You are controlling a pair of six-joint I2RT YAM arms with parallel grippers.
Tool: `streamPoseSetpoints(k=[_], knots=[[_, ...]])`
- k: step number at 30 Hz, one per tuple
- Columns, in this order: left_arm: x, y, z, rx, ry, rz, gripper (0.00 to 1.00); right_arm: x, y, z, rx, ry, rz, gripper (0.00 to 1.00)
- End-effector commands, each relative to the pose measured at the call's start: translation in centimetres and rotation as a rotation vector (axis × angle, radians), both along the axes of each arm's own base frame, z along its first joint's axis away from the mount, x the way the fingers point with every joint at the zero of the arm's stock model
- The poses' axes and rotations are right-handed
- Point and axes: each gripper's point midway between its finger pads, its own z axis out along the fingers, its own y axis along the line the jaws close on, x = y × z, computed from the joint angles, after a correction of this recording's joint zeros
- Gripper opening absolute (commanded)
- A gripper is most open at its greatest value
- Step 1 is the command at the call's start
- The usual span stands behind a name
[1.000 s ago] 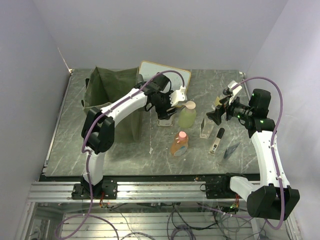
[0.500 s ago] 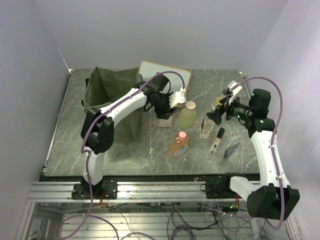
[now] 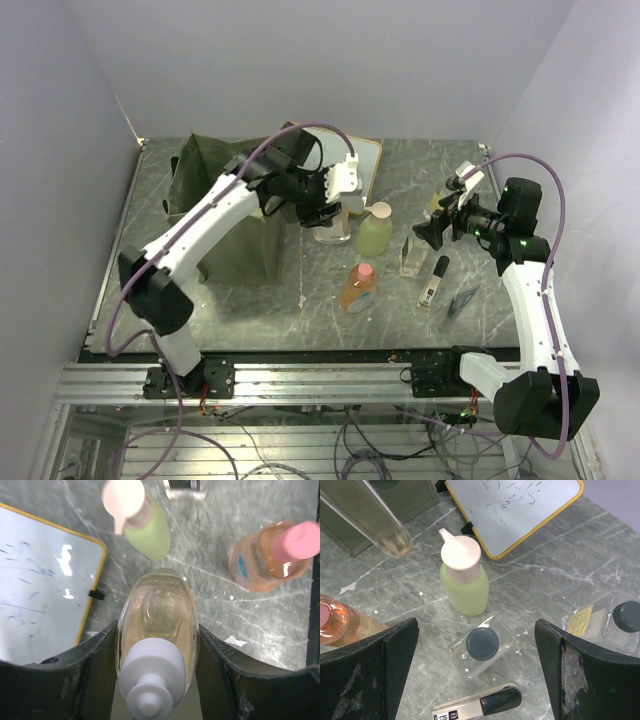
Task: Place the personal care products into the canvas bag
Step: Pick up the care product from the center of the board.
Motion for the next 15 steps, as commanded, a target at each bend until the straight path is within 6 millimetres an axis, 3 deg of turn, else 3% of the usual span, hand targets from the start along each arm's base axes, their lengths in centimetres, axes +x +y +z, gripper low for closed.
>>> streamPoseSetpoints(k=[1, 15], knots=[[-1.8, -0.5, 11.3, -0.256, -0.159, -0.023, 0.07, 0.0, 0.0, 0.0, 0.002, -0.007, 0.009, 1.00], [-3.9, 4.0, 26.2, -0.539, -0.373, 0.208, 0.07, 0.2, -0.1, -0.4, 0.000, 0.002, 0.001, 1.00]])
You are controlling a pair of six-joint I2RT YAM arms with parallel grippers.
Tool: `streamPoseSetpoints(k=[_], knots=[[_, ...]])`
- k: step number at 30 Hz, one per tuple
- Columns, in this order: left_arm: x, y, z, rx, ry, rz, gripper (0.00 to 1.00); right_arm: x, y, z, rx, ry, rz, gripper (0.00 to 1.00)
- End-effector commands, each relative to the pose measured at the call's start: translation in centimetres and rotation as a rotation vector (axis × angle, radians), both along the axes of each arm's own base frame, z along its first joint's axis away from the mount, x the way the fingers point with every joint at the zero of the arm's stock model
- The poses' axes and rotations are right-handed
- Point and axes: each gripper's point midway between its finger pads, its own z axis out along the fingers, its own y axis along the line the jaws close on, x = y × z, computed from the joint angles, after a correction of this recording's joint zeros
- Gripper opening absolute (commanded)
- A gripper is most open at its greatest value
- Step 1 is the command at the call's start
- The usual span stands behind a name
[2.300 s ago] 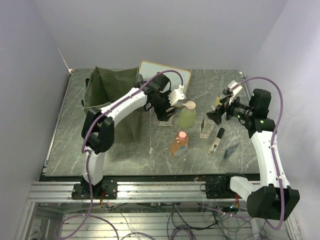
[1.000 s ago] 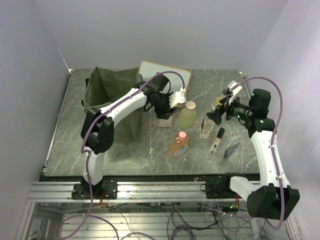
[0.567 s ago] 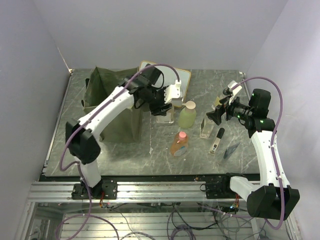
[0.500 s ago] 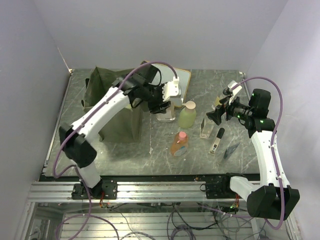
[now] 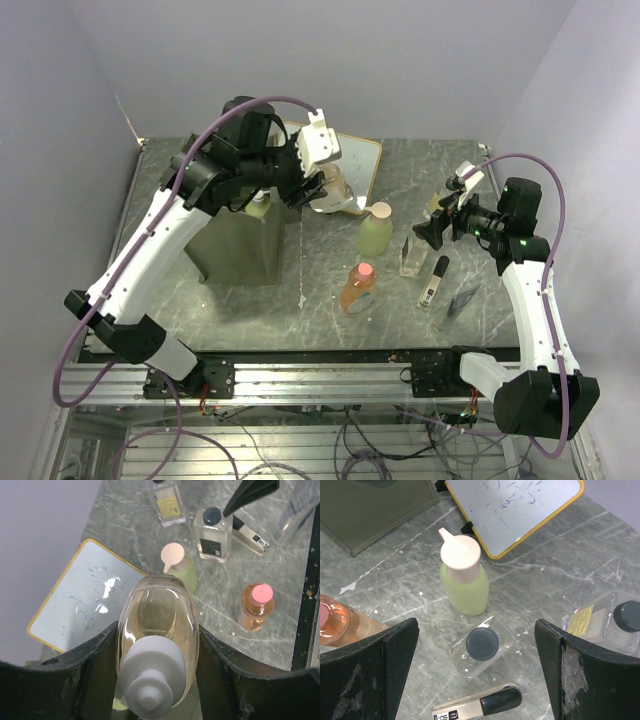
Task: Place the personal care products into the canvas bag
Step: Pick up the care product from the center of the board, then place the care product in the canvas bag.
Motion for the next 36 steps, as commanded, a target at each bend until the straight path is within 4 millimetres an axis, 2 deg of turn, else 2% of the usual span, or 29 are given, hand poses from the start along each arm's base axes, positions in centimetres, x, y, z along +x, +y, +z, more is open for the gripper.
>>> streamPoseSetpoints(k=[1, 5, 8, 13, 18, 27, 36], knots=[[-1.1, 1.6, 11.5, -0.264, -0.228, 0.067, 0.07, 0.2, -0.1, -0.4, -0.001, 0.002, 0.000, 1.00], [-1.2, 3.5, 14.3, -0.340, -0.245, 0.174, 0.07, 0.3, -0.2, -0.5, -0.002, 0.006, -0.002, 1.00], [-0.3, 5.4, 15.5, -0.370, -0.271, 0.277, 0.07, 0.3, -0.2, -0.6, -0.002, 0.007, -0.003, 1.00], [1.6, 9.5, 16.8, -0.416, -0.297, 0.466, 0.07, 0.3, -0.2, -0.6, -0.003, 0.007, -0.003, 1.00], [2.8, 13.4, 16.9, -0.450, -0.300, 0.609, 0.07, 0.3, -0.2, -0.7, 0.001, 0.013, 0.000, 1.00], [5.4, 18.1, 12.6, -0.359, -0.289, 0.840, 0.07, 0.4, -0.1, -0.6, 0.001, 0.011, 0.001, 1.00], [8.3, 20.5, 5.8, -0.242, -0.201, 1.014, 0.07, 0.3, -0.2, -0.7, -0.001, 0.012, 0.001, 1.00]])
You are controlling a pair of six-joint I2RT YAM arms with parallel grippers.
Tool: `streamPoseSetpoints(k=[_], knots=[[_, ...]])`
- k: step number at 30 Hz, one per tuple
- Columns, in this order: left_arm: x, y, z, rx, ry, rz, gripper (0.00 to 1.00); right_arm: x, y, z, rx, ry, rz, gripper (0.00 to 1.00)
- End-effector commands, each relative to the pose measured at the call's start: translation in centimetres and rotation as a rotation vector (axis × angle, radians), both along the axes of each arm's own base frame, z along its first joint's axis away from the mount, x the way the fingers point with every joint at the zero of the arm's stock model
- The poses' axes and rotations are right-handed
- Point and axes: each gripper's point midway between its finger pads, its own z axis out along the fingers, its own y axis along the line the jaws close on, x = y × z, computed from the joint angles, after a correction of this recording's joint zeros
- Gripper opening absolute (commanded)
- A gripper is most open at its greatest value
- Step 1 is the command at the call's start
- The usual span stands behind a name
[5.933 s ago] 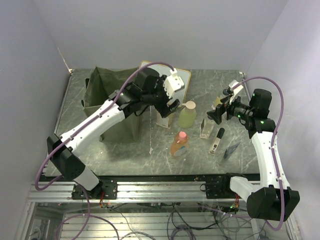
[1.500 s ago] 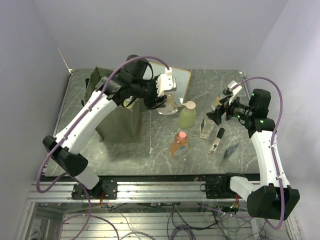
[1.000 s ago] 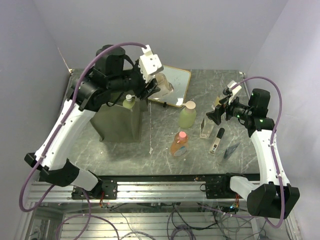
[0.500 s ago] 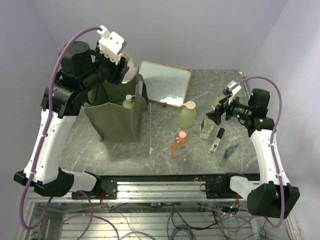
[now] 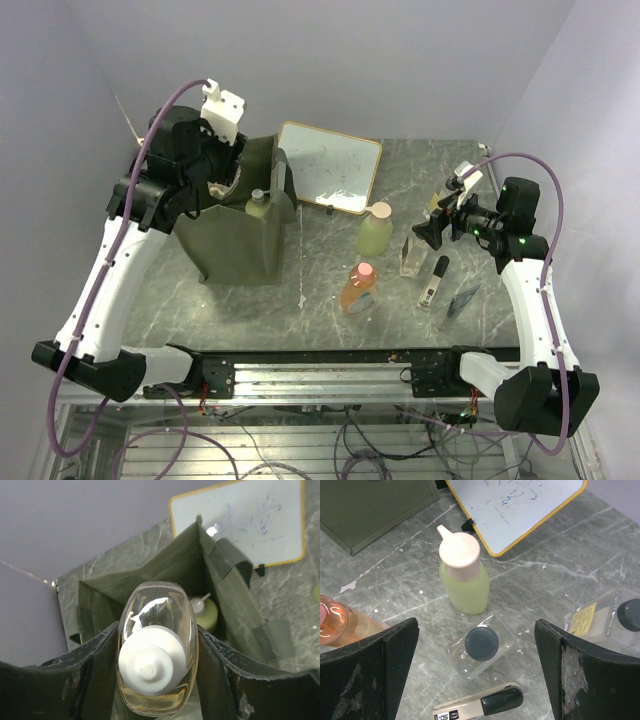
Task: Place the personal care products into the canvas bag
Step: Place the care product in the canvas bag.
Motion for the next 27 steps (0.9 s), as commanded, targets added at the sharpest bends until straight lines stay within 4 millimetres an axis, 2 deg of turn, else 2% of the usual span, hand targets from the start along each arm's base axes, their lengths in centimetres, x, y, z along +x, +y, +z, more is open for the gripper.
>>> streamPoseSetpoints(k=[1, 10, 16, 22, 27], knots=[[2.0, 2.2, 3.9, -0.069, -0.176, 0.127, 0.07, 0.1, -0.1, -0.1, -0.003, -0.008, 0.001, 1.00], [7.2, 3.3, -3.7, -0.148, -0.020, 0.163, 0.07, 0.1, -0.2, -0.1, -0.006, -0.010, -0.001, 1.00], [9.9, 3.3, -7.3, -0.174, 0.025, 0.226, 0.07, 0.1, -0.2, -0.2, -0.007, -0.010, -0.003, 1.00], [11.1, 2.9, -10.3, -0.207, 0.063, 0.256, 0.07, 0.1, -0.2, -0.2, -0.007, -0.007, -0.003, 1.00], [11.3, 2.3, -11.2, -0.255, 0.027, 0.245, 0.07, 0.1, -0.2, -0.2, -0.008, -0.010, -0.003, 1.00]])
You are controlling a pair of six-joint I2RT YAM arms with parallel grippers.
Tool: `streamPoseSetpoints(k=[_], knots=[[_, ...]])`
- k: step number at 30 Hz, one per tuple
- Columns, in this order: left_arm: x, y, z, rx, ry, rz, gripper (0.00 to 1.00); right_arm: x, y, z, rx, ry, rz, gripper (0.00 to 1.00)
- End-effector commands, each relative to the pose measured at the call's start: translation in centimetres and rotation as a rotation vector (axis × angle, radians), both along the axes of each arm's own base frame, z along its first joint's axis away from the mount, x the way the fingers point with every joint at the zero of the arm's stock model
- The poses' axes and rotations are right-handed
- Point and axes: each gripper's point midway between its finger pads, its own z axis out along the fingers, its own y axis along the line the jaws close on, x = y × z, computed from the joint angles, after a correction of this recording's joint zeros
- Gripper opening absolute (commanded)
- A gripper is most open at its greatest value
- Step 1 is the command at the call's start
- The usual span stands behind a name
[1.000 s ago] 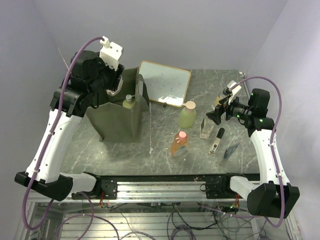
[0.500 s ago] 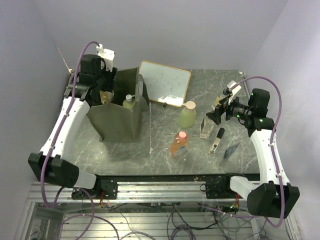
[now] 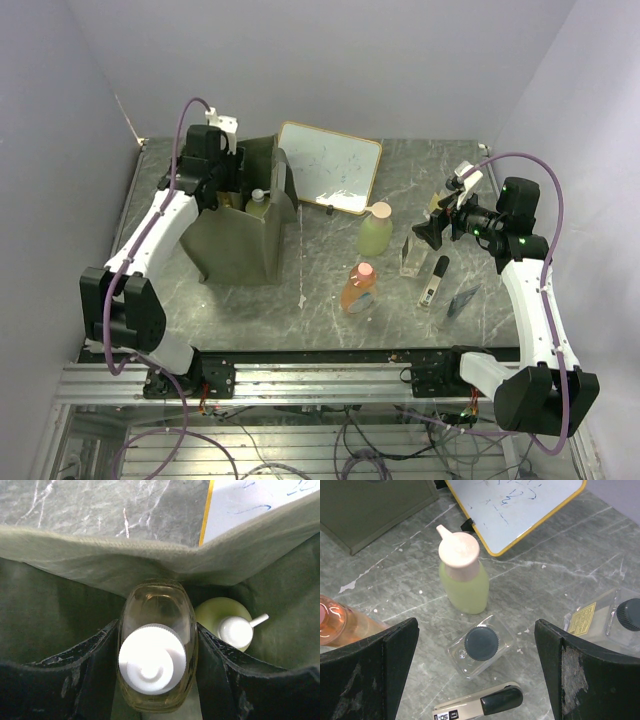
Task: Place the personal care products into the canvas bag
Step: Place the care product in the canvas bag.
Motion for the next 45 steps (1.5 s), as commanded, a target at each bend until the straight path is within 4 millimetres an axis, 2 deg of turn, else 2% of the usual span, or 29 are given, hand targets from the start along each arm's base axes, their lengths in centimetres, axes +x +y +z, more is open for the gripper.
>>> streamPoseSetpoints(k=[1, 12, 18, 24, 36, 45], knots=[[2.5, -1.2, 6.0, -0.106, -0.270, 0.011, 0.07, 0.1, -0.2, -0.2, -0.007, -0.010, -0.002, 1.00], [3.3, -3.9, 2.6, -0.146, -0.220, -0.065, 0.07, 0.1, -0.2, -0.1, -0.008, -0.012, -0.002, 1.00], [3.5, -5.3, 1.8, -0.160, -0.204, -0.110, 0.07, 0.1, -0.2, -0.2, -0.011, -0.011, -0.005, 1.00], [3.6, -5.0, 1.0, -0.108, -0.205, -0.102, 0.07, 0.2, -0.2, -0.3, -0.011, -0.009, -0.004, 1.00], [3.6, -5.3, -2.4, -0.046, -0.152, -0.162, 0.07, 0.3, -0.2, -0.6, -0.012, 0.000, -0.003, 1.00], [3.4, -5.6, -5.5, -0.046, -0.071, -0.172, 0.13, 0.2, -0.1, -0.4, -0.016, -0.008, -0.002, 1.00]])
